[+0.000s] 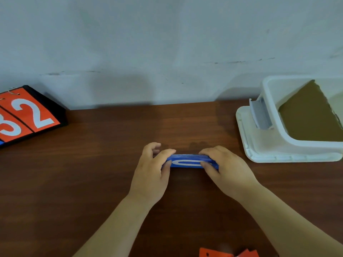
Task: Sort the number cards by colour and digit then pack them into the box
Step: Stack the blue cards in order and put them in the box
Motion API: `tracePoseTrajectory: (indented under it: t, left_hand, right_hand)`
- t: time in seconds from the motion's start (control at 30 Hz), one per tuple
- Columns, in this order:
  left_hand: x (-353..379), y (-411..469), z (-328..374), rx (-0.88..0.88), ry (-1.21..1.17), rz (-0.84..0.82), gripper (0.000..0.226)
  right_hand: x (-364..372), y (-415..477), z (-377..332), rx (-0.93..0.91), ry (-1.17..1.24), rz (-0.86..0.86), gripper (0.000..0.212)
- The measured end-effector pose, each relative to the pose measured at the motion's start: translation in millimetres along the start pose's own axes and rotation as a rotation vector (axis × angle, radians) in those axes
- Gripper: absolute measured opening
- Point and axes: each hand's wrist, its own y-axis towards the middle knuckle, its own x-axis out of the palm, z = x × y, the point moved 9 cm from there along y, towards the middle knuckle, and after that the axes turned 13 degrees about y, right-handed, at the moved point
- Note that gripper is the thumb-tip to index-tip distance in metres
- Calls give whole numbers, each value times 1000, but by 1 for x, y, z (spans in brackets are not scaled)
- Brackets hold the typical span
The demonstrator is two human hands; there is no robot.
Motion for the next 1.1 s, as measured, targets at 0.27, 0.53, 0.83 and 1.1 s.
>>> tracePoseTrajectory:
  t: [0.27, 0.53, 0.83, 1.1]
  left_hand:
    - [3, -1, 8, -78, -232, -16, 29]
    - [5, 1, 18, -42, -273, -9, 36]
    - [11, -5, 18, 29, -119, 4, 29]
    - [10, 2, 28, -20, -172, -91, 30]
  right_hand:
    - [7, -7, 9, 138, 316, 128, 46]
    - [10, -2, -7, 23, 260, 127, 27]
    - [10, -7, -10, -55, 41, 96, 23]
    - [-3, -5, -6, 101, 314, 153, 17]
